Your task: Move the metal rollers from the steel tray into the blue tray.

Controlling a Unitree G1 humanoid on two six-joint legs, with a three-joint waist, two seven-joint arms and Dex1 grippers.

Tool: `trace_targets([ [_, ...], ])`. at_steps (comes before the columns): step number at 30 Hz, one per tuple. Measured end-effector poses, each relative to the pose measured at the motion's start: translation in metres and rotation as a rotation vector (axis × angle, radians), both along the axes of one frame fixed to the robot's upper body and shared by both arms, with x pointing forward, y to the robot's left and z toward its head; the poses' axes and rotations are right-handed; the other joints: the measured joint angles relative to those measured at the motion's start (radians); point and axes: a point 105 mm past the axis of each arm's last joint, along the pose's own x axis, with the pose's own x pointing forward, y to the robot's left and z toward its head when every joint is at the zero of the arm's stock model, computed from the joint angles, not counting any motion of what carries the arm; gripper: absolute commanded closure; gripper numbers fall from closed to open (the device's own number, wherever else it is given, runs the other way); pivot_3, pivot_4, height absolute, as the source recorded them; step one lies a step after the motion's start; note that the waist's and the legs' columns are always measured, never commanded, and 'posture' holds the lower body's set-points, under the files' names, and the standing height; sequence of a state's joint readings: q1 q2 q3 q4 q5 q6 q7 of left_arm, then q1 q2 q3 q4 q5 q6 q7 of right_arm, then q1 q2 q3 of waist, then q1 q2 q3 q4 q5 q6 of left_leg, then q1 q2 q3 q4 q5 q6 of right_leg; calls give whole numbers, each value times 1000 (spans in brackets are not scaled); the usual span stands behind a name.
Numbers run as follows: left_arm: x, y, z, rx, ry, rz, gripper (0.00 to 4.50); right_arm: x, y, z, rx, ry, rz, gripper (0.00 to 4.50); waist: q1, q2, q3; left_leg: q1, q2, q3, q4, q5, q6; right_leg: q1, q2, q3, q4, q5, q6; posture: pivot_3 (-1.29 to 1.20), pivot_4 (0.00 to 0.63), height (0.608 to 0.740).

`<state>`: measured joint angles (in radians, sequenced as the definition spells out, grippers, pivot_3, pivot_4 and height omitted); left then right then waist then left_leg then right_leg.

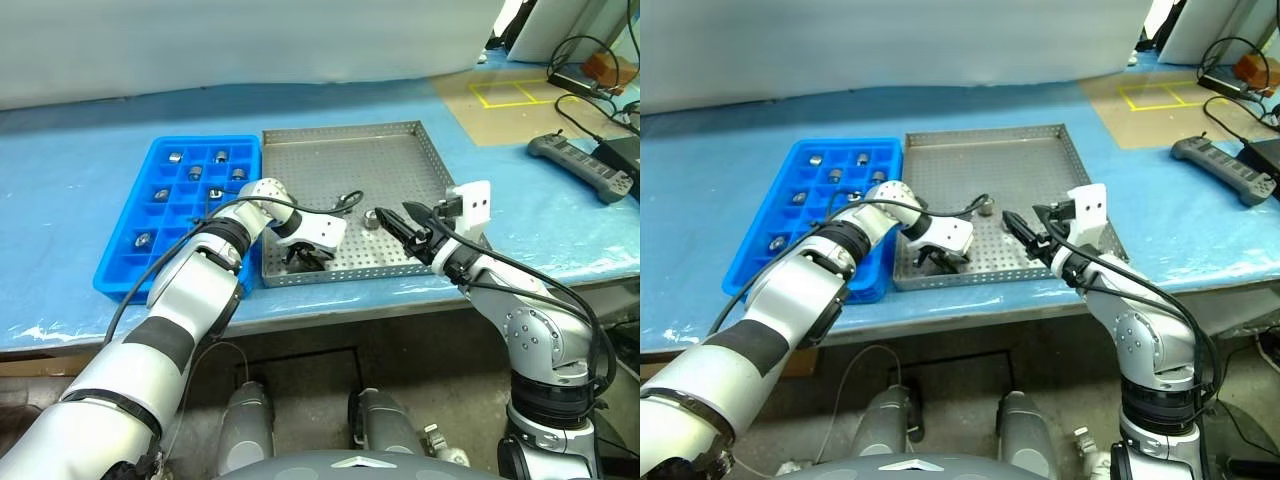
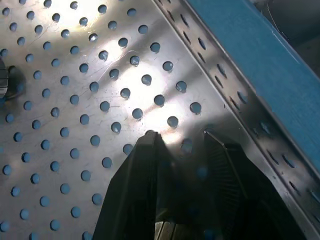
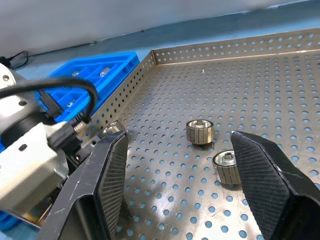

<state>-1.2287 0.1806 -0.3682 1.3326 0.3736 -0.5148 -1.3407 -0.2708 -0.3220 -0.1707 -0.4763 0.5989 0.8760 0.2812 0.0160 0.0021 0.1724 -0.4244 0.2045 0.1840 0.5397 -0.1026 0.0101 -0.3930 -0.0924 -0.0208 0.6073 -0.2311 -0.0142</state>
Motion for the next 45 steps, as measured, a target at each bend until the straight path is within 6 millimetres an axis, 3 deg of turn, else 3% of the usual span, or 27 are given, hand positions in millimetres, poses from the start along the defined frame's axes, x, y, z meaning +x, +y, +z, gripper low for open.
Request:
trace_targets([
  [4,1,2,20,-117,69,30,2995,4,6,0,0,-5,28,1125,6,0,0,-7,0,0,0,0,0,-6,0,-1,0,0,0,-389,150,740],
  [7,6,-1,42,-196,79,54,2385,5,11,0,2,-7,49,1125,10,0,0,-10,0,2,1,0,1,-8,-1,-1,0,0,0,-381,150,740],
  [10,9,1,57,-236,78,59,1402,6,13,-2,2,-3,56,1125,9,0,0,-10,0,9,1,-1,1,-9,-1,0,0,0,0,-380,150,740],
  [11,10,2,58,-245,81,68,1094,6,13,-3,2,-2,57,1125,9,0,0,-10,1,9,1,-1,1,-9,-1,-1,0,0,0,-378,150,740],
  [18,11,23,51,-132,68,77,1094,7,15,-3,8,-8,59,1125,9,0,0,-10,1,11,1,-1,2,-10,-1,0,0,0,0,-385,150,740],
  [23,18,28,39,-62,17,130,10,7,15,-4,8,-10,58,1125,13,0,0,-11,0,11,1,-1,2,-10,-1,0,0,0,0,-396,150,740],
  [36,10,27,7,37,51,119,10,6,13,-10,1,6,44,1125,9,0,0,-11,1,11,1,-1,2,-10,-1,0,0,0,0,-404,150,740],
  [45,12,31,4,62,58,149,10,5,11,-13,0,16,38,1125,9,0,0,-10,1,11,1,-1,2,-10,-1,1,1,0,0,-404,150,740],
])
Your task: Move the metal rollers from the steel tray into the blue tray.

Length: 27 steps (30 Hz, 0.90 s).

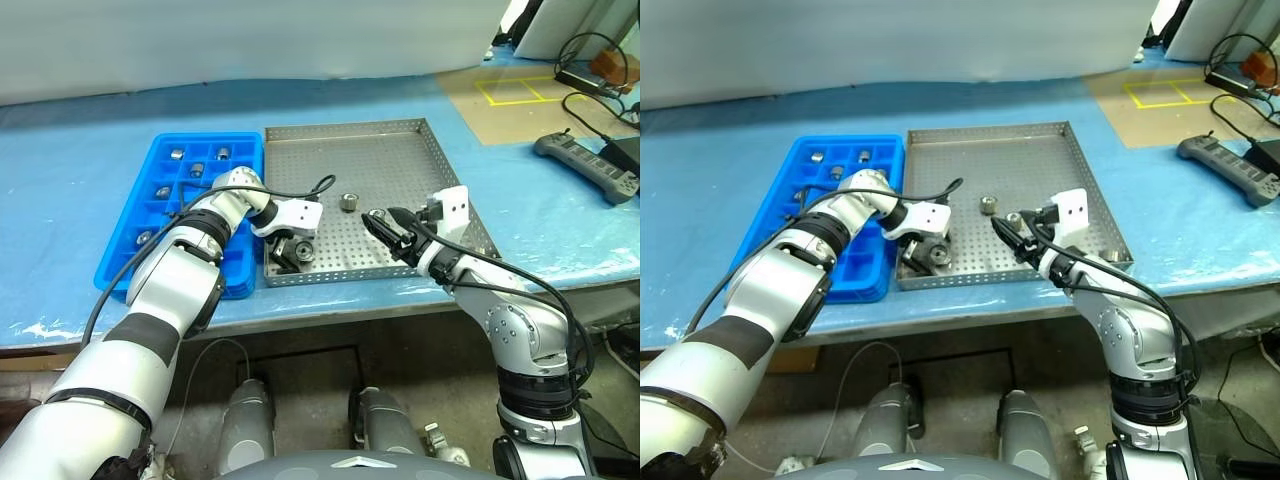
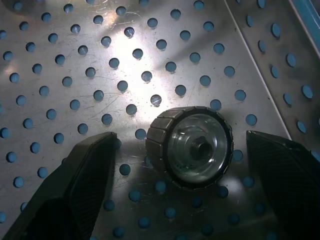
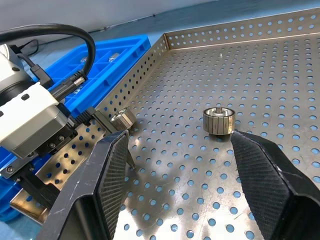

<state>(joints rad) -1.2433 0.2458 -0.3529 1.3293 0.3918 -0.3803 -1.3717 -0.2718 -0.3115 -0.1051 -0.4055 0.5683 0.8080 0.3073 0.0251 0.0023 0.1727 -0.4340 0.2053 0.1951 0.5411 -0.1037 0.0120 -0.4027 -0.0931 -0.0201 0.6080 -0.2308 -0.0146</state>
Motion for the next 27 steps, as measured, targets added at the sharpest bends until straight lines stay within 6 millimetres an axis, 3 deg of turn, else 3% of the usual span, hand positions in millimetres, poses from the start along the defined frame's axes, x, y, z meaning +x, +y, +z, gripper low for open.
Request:
trace_targets([
  [3,-1,-4,-1,-17,7,-4,587,0,0,-1,0,3,-1,1125,2,0,0,0,0,0,0,0,0,0,0,0,0,0,0,-401,150,740],
  [7,-5,-6,-3,-26,25,-23,1878,0,0,-1,0,3,0,1125,2,0,0,0,0,0,0,0,0,0,0,0,0,0,0,-399,150,740],
  [8,-5,-6,-3,-27,24,-24,1878,0,0,-1,-1,3,0,1125,2,0,0,0,0,0,0,0,0,0,0,0,0,0,0,-397,150,740],
  [11,-6,-4,-4,-30,27,-25,2547,0,0,-1,-1,3,0,1125,1,0,0,0,0,0,0,0,0,0,0,0,0,0,0,-397,150,740],
  [20,0,2,3,-95,22,33,2644,0,3,0,-2,1,20,1125,0,0,0,-1,0,0,0,0,0,-1,0,0,0,0,0,-342,150,740],
  [24,3,-1,29,-271,41,59,2644,3,8,8,5,-20,53,1125,9,0,0,-2,0,0,0,0,0,-2,0,0,0,0,0,-276,150,740],
  [27,10,8,63,-412,13,93,2644,2,21,24,33,-59,145,1125,12,0,1,-3,1,1,0,0,0,-4,0,0,1,0,0,-217,150,740],
])
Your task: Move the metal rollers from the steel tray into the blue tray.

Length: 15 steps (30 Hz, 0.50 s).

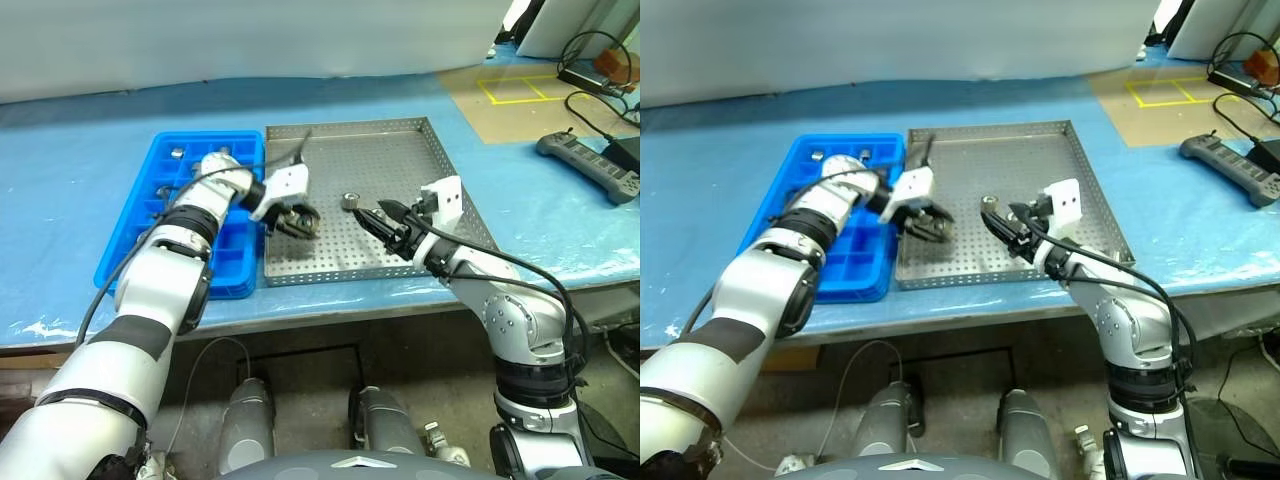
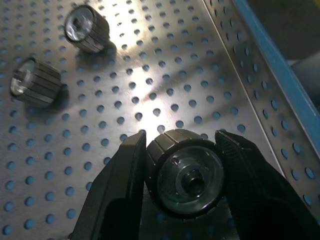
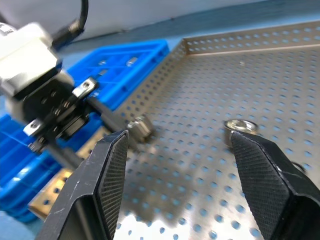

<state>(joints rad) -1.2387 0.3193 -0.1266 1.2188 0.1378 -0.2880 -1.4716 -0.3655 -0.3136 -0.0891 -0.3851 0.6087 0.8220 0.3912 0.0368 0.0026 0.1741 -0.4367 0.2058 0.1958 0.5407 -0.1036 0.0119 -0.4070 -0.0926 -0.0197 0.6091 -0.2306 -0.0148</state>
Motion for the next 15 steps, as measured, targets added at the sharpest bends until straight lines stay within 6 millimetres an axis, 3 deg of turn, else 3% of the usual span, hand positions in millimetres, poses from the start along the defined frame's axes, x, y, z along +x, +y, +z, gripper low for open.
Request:
trace_targets([
  [4,14,29,46,-144,-103,137,2644,0,26,31,36,-87,173,1125,8,0,0,0,1,0,-1,0,-1,0,1,-2,0,0,0,-49,150,740],
  [7,31,63,58,-278,-167,379,2644,8,45,42,46,-107,265,1125,19,1,0,0,0,-1,-2,1,-1,0,0,-2,0,0,0,34,150,740],
  [10,41,98,45,-327,-196,592,2644,16,59,43,40,-114,320,1125,41,1,0,-1,1,-2,-3,1,-2,-1,0,-4,0,0,0,121,150,740],
  [13,39,140,19,-331,-198,800,2644,24,72,37,8,-110,366,1125,65,1,0,-5,1,-4,-3,1,-2,-4,0,-5,0,0,0,164,150,740],
  [15,36,154,4,-322,-186,884,2644,26,77,34,3,-106,390,1125,88,0,0,-7,1,-4,-3,2,-3,-7,0,-7,2,0,0,175,150,740],
])
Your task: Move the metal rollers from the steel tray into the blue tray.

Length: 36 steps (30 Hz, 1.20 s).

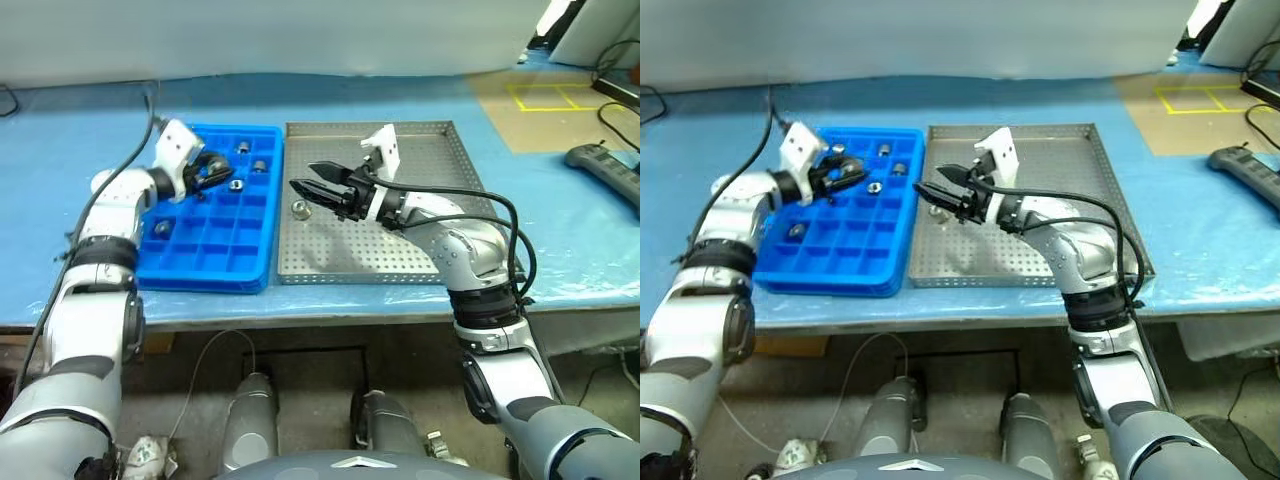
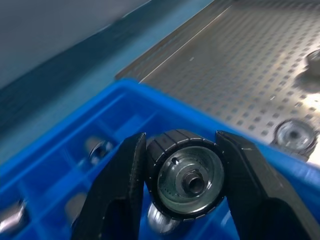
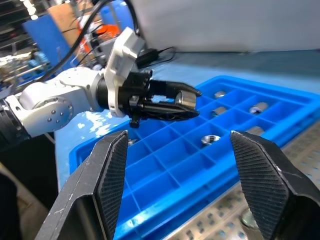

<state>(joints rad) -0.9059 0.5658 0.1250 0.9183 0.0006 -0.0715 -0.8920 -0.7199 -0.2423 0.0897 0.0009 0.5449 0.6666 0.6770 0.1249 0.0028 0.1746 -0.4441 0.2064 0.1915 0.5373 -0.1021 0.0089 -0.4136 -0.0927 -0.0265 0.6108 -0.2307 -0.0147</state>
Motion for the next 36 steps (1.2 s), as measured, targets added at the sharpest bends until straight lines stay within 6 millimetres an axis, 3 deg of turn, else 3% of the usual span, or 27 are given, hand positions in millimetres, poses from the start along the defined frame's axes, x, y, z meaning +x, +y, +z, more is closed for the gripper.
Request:
trace_targets([
  [5,-4,20,-28,-10,21,169,2644,-1,18,-3,0,5,62,1125,43,0,0,-8,0,-10,4,3,-5,-8,-1,-2,8,0,0,199,150,740],
  [11,3,11,-33,-47,16,221,2644,-2,17,-5,-14,4,69,1125,60,0,0,-6,-1,-15,3,8,-13,-7,-1,-2,13,0,1,186,150,740],
  [18,13,-13,-37,-85,51,192,2644,-1,14,-10,-25,12,54,1125,55,-1,0,-5,-1,-16,0,11,-18,-9,0,-2,14,4,2,167,150,740],
  [24,15,-18,-36,-63,44,171,2644,0,12,-15,-33,23,37,1125,52,-1,0,-8,-1,-16,0,12,-20,-11,1,-2,12,5,4,151,150,740],
  [30,10,-22,-42,-64,63,118,693,-1,10,-18,-37,28,26,1125,52,-1,0,-7,-1,-16,0,12,-19,-11,2,-2,12,4,2,138,150,740],
  [36,2,-46,-20,-103,39,-65,693,1,6,-20,-47,34,11,1125,53,-1,0,-8,-1,-16,2,12,-19,-11,1,-2,13,4,2,114,150,740],
])
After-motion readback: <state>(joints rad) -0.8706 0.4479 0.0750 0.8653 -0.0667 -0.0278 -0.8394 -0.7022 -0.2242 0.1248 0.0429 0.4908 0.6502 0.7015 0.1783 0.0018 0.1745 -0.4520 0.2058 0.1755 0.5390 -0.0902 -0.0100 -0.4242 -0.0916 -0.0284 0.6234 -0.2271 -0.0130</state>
